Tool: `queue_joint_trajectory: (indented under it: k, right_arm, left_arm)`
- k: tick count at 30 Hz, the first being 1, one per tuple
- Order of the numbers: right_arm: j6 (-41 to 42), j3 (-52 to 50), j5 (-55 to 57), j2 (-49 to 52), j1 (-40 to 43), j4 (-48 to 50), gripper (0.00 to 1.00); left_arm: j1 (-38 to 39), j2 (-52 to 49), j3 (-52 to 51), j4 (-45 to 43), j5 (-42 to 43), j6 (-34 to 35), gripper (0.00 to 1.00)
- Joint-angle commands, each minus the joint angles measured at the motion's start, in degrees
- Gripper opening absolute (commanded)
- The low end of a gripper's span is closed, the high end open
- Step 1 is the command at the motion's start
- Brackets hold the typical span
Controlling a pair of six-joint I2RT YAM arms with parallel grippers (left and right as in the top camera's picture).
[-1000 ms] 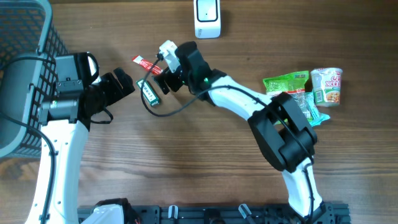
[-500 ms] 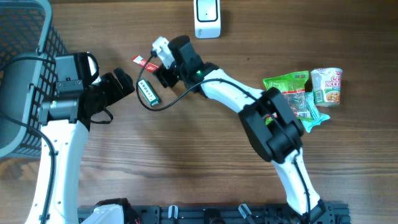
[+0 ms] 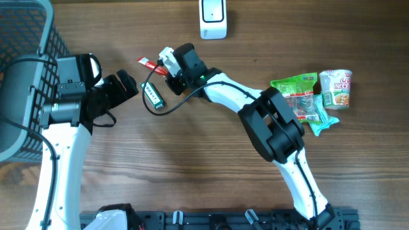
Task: Scan the item barcode
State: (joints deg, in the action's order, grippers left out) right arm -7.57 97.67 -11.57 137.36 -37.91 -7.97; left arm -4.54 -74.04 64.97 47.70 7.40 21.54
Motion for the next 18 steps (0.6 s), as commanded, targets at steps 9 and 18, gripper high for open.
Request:
queue_joint_trajectory:
  k: [9, 18]
  right_arm:
    - [0.1, -0.5, 0.0, -15.8, 3.8, -43.3, 0.04]
    - [1.7, -4.8, 9.4, -16.0, 5.0, -53.0, 0.51]
  left_arm:
    - [0.2, -0.2, 0.0, -0.1, 0.5, -0.5, 1.00]
    - [0.2, -0.2, 0.0, -0.1, 0.5, -0.5, 1.00]
